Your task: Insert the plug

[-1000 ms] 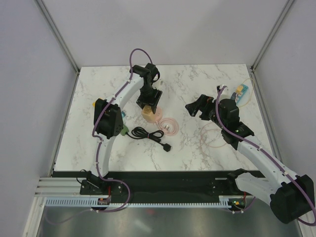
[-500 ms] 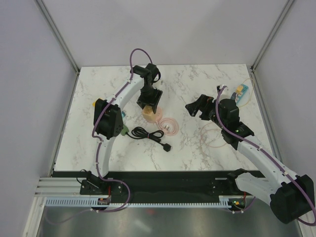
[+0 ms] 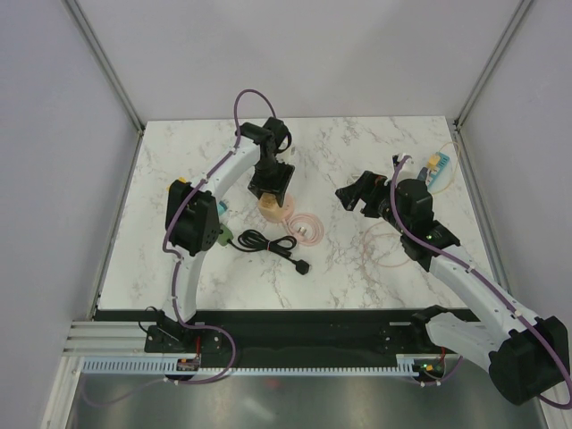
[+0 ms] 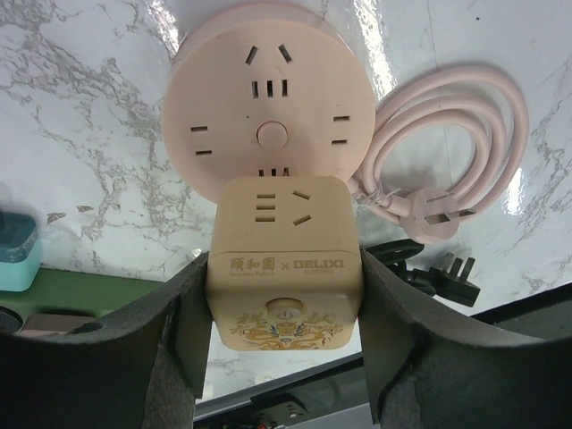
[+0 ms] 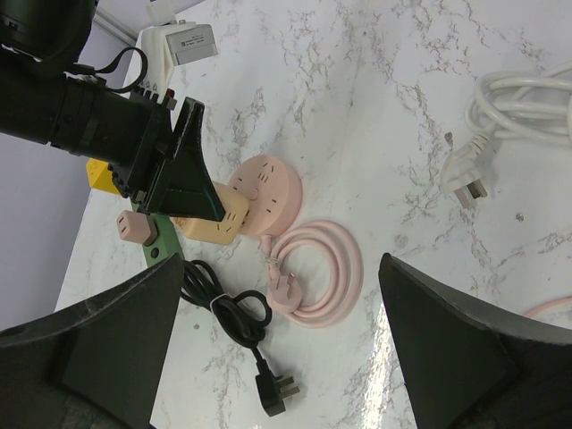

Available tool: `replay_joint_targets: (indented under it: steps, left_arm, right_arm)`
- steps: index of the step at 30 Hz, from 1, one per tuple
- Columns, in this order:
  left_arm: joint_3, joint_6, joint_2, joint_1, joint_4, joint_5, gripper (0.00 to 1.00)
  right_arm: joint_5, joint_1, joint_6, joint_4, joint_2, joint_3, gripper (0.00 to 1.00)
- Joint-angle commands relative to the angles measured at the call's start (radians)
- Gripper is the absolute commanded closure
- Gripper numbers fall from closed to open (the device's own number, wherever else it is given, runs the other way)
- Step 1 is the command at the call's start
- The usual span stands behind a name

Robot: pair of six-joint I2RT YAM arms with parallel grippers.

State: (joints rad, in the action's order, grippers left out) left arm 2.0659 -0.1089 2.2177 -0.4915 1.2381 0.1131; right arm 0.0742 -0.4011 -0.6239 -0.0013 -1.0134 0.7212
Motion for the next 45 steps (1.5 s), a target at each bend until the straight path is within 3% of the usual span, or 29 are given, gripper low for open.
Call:
replay_joint_targets:
  steps: [1,11,25,34,45]
  left_arm:
    - [-0.035,-0.025,-0.023,-0.005,0.014,-0.082,0.98]
    - [0.056,-0.008,-0.029,-0.009,0.060,-0.030,0.98]
    - [0.069,0.008,0.008,-0.007,0.038,0.002,0.98]
    - [0.131,0.028,0.052,-0.007,0.043,-0.012,0.98]
    - [0.089,0.032,0.040,-0.005,0.089,-0.079,0.98]
  right_arm:
    - [0.003,0.005,-0.005,0.018,0.016,0.014,0.02]
    - [0.006,0.004,-0.010,0.020,0.019,0.015,0.02]
    - [0.001,0.004,-0.010,0.014,0.039,0.010,0.02]
    - [-0.027,0.002,0.003,-0.028,0.073,0.023,0.02]
    - [-0.036,0.005,0.018,-0.036,0.062,0.027,0.02]
